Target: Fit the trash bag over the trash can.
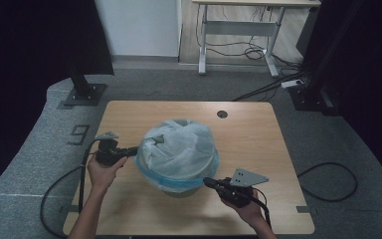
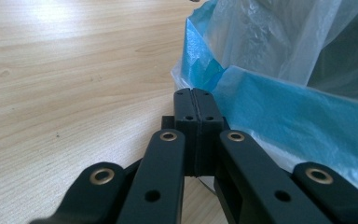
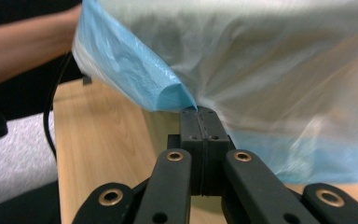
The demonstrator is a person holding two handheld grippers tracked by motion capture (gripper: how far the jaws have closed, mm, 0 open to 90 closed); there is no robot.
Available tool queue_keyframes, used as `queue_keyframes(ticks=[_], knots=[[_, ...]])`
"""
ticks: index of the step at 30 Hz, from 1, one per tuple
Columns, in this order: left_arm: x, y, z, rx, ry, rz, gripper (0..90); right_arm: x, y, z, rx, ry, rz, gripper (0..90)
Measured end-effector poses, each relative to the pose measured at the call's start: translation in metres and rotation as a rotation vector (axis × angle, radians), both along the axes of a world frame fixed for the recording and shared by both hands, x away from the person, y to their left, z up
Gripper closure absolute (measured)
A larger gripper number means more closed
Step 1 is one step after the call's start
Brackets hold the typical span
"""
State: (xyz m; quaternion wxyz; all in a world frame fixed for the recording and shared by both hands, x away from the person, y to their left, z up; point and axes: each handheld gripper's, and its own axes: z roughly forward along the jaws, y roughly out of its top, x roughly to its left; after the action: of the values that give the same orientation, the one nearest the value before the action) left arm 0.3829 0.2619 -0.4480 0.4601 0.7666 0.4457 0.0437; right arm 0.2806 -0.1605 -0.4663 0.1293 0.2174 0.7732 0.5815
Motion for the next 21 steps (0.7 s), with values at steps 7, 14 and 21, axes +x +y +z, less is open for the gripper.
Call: queue_keyframes(ticks=[7, 14, 21], knots=[[0.000, -0.002, -0.005, 0.010, 0.015, -0.015, 89.8, 0.003, 0.010, -0.032, -0.137, 0.059, -0.007, 89.3], [0.001, -0.008, -0.018, 0.034, 0.055, -0.032, 89.8, 0.012, 0.006, -0.052, -0.188, 0.117, -0.050, 89.2], [0.004, -0.018, -0.033, 0.048, 0.083, -0.051, 89.8, 0.018, -0.002, -0.064, -0.207, 0.147, -0.140, 89.2]])
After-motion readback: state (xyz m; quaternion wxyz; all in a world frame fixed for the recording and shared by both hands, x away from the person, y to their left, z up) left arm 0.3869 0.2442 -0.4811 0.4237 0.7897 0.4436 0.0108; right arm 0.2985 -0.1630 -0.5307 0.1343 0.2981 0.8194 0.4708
